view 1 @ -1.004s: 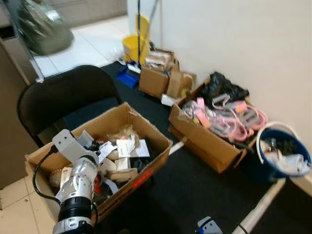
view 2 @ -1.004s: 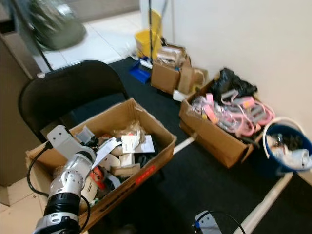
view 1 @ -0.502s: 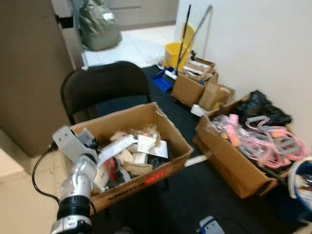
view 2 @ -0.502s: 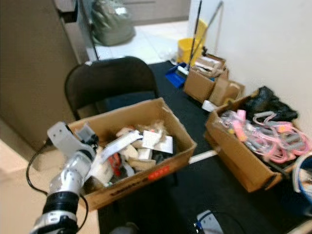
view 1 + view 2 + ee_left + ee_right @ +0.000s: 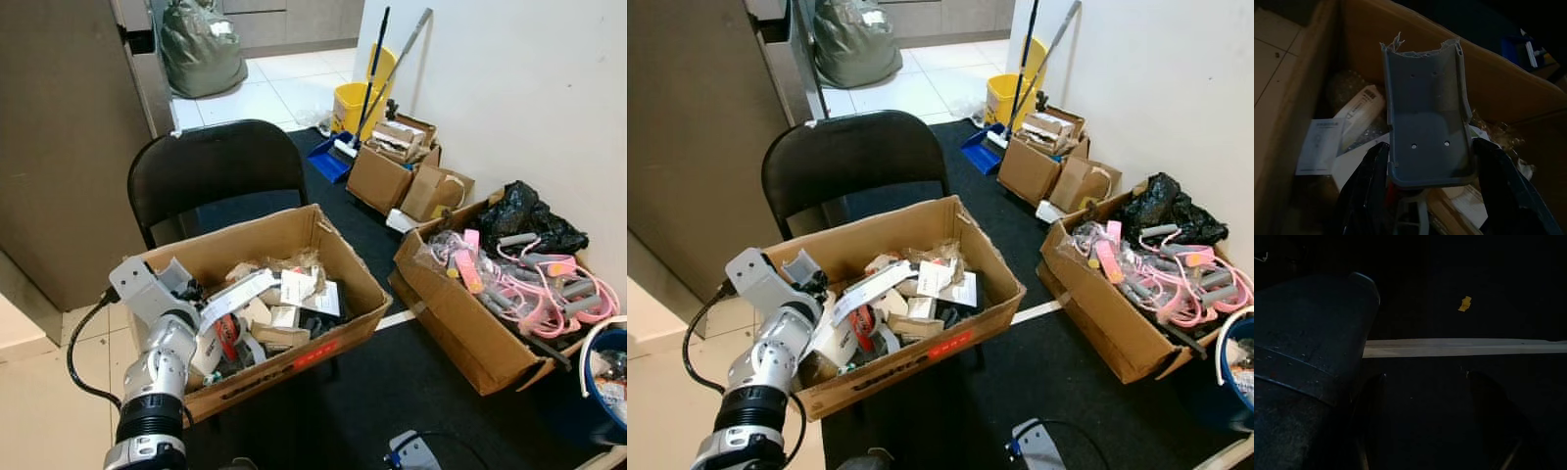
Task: Picking trash to rubbish bin
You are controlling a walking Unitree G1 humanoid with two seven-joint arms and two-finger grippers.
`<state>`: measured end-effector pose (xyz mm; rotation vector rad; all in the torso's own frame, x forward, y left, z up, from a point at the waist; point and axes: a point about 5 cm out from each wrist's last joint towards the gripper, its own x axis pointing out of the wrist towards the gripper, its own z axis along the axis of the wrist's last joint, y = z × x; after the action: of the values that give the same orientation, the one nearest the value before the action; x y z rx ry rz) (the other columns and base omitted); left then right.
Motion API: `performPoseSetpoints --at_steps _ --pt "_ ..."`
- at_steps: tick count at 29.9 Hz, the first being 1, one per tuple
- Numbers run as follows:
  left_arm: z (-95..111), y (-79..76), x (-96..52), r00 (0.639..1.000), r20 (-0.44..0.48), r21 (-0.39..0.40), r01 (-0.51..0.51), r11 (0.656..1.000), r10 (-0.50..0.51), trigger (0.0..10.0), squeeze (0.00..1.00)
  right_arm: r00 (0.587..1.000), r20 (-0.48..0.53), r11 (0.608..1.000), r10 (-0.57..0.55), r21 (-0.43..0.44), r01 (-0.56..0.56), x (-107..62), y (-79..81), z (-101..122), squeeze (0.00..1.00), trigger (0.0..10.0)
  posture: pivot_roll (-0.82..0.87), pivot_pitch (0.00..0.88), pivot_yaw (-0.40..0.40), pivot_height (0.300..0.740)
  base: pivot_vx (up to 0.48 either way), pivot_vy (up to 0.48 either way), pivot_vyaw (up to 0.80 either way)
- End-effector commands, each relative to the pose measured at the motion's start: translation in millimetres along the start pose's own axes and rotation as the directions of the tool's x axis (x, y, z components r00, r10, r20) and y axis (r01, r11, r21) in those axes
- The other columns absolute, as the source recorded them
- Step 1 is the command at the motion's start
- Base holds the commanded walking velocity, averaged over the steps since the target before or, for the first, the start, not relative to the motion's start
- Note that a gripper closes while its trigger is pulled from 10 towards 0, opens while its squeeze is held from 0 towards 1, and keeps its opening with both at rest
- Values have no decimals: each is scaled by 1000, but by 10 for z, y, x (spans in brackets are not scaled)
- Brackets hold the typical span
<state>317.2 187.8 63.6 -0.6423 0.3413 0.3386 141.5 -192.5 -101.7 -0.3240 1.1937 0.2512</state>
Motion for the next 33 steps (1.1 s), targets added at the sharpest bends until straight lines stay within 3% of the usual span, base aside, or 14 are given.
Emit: performPoseSetpoints --at_steps 1,3,4,5,16,17,20,24,27,28,29,31,33 --pt "-54 32 9 999 -32 8 -18 1000 19 10000 0 1000 -17 1000 19 10 -18 3 45 -41 0 10000 66 89 -11 740 0 0 0" --pt "-54 35 12 999 -36 10 -17 1000 17 10000 0 1000 -18 1000 18 10 -17 1 35 -43 0 10000 69 88 -11 740 0 0 0" --pt "-54 28 14 999 -44 14 0 1000 0 10000 675 1000 -20 1000 15 10 -15 -3 13 -56 0 10000 69 88 -11 740 0 0 0" --pt "-53 17 16 999 -51 21 19 1000 -18 10000 1000 1000 -23 1000 13 11 -13 -8 -10 -73 0 10000 69 88 -11 740 0 0 0" --pt "-60 -124 19 989 -88 32 124 992 -121 10000 1000 999 -38 1000 5 12 -5 -36 -113 -179 0 10000 69 88 -11 740 0 0 0" --pt "-60 -184 12 983 -88 47 167 985 -163 10000 0 999 -39 1000 6 13 -6 -36 -107 -188 0 10000 69 88 -11 740 0 0 0" --pt "-44 -352 -28 954 -82 92 294 951 -287 10000 0 999 -41 1000 8 11 -8 -36 -94 -200 0 10000 70 91 -14 740 0 0 0" --pt "-41 -645 -151 868 -76 230 494 838 -491 10000 0 999 -47 1000 5 2 -4 -35 -83 -210 0 10000 70 91 -14 740 0 0 0" --pt "-70 -766 -213 825 -84 304 556 774 -559 10000 0 999 -39 1000 -22 10 22 -33 -101 -189 0 10000 70 91 -14 740 0 0 0" --pt "-100 -803 -241 805 -98 358 578 734 -586 10000 0 998 -23 997 -51 54 53 -32 -133 -148 0 10000 70 87 -12 740 0 0 0" --pt "-100 -803 -241 805 -98 358 578 734 -586 10000 0 998 -23 997 -51 54 53 -32 -133 -148 0 10000 70 87 -12 740 0 0 0" --pt "-170 -862 -298 765 -135 437 616 655 -630 10000 0 995 23 986 -101 135 97 -33 -203 -30 0 10000 70 87 -12 740 0 0 0" --pt "-236 -884 -336 740 -166 473 640 606 -651 10000 0 984 103 967 -142 226 116 -38 -256 125 0 10000 70 87 -12 740 0 0 0"
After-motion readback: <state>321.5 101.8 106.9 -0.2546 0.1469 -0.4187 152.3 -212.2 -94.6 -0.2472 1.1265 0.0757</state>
